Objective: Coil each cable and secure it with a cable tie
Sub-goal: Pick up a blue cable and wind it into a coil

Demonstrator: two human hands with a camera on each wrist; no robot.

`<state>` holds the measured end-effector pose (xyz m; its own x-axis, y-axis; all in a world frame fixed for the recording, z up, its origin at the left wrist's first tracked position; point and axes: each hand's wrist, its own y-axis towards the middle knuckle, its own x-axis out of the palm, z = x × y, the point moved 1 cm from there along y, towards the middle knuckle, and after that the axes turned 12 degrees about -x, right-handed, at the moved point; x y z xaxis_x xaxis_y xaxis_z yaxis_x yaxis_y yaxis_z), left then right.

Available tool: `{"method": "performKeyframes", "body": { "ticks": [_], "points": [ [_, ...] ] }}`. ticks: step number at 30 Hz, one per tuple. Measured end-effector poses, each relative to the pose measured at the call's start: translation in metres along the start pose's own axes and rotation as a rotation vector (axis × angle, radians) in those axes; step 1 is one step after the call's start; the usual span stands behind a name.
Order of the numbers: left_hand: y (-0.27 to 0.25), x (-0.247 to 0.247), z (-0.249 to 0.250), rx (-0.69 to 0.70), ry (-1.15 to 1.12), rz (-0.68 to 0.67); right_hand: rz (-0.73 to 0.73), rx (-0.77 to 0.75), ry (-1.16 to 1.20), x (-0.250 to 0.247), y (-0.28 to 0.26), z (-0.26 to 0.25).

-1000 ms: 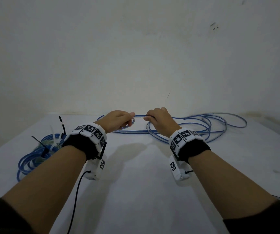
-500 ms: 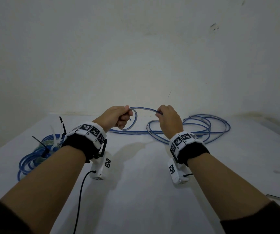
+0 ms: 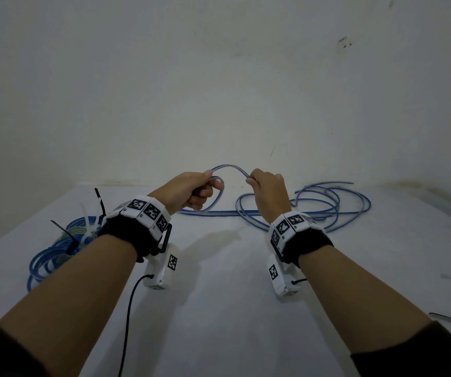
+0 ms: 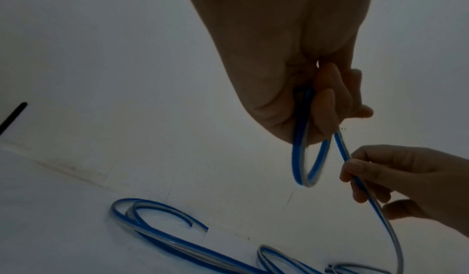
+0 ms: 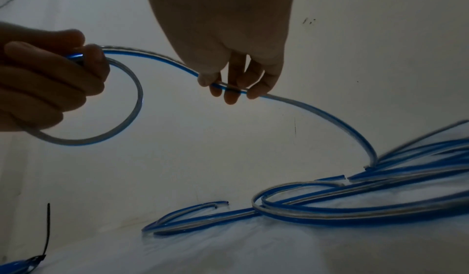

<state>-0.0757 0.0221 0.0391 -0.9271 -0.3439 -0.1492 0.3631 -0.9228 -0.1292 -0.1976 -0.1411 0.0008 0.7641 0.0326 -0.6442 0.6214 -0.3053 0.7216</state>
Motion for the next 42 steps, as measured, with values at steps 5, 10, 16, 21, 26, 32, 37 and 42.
{"method": "performKeyframes", "body": {
  "ticks": [5, 10, 16, 21, 26, 32, 37, 42],
  "points": [
    [0.001, -0.002, 0.0, 0.033, -0.134, 0.029, -0.098, 0.075, -0.169, -0.001, 0.0, -0.005],
    [0.002, -0.008, 0.0, 0.053, -0.25, 0.057, -0.105, 0.137, 0.082, 0.005, -0.006, -0.003],
    [0.002, -0.01, -0.003, 0.06, -0.32, 0.054, -0.07, 0.244, -0.266, 0.002, -0.007, -0.002],
    [0.001, -0.01, 0.003, 0.058, -0.446, -0.009, 0.01, 0.27, -0.038, 0.004, -0.004, -0.009],
    [0.0, -0.013, 0.007, 0.101, -0.465, -0.002, -0.02, 0.302, 0.085, 0.008, -0.004, -0.011],
    [-0.001, -0.014, 0.005, 0.152, -0.449, 0.02, -0.021, 0.272, 0.037, 0.008, -0.004, -0.013],
    [-0.001, -0.012, 0.007, 0.242, -0.485, 0.095, -0.108, 0.146, 0.213, 0.02, -0.002, -0.015],
    [0.004, -0.016, 0.008, 0.269, -0.526, 0.234, -0.18, 0.093, 0.311, 0.016, -0.006, -0.028]
  ]
}}
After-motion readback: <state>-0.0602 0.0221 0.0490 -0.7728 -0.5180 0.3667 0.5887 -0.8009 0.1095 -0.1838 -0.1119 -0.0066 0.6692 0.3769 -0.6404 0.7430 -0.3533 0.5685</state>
